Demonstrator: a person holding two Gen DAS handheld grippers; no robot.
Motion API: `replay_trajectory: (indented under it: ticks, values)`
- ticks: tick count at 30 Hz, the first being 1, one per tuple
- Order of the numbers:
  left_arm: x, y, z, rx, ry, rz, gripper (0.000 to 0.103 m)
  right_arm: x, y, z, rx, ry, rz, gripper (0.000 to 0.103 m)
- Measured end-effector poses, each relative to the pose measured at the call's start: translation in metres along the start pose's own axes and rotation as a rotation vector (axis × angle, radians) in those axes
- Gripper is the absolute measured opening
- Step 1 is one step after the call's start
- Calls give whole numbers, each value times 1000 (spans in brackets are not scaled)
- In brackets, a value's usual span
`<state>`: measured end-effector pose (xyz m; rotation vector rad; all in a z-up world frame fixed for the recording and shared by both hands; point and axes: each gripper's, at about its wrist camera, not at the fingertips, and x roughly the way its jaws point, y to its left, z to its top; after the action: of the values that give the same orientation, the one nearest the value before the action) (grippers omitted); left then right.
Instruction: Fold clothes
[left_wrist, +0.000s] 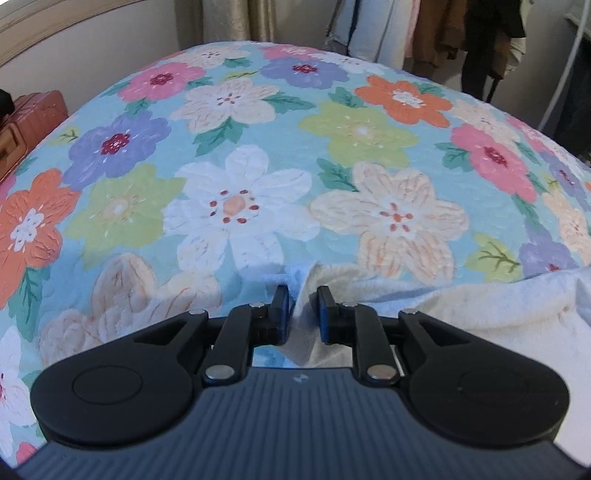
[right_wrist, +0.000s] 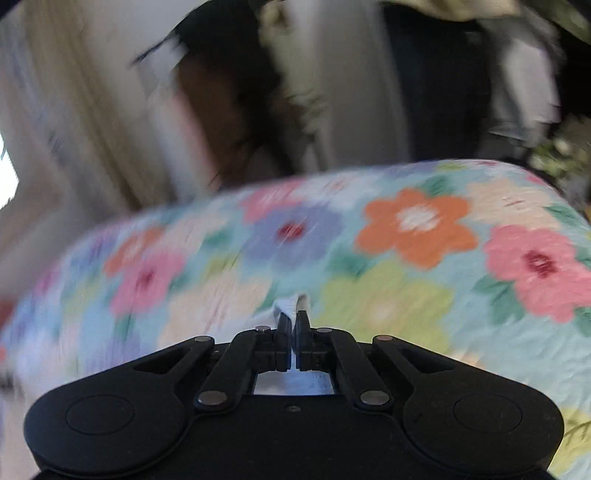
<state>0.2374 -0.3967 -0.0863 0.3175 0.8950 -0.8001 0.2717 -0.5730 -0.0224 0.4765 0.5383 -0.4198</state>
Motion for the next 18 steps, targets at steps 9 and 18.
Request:
replay_trajectory:
  ticks: [9, 18]
  values:
    - [19, -3, 0, -27, -17, 43, 17, 21, -7, 29, 7, 35, -128, 1]
    - [-23, 13, 3, -44, -107, 11, 51, 17, 7, 7, -17, 34, -57, 15]
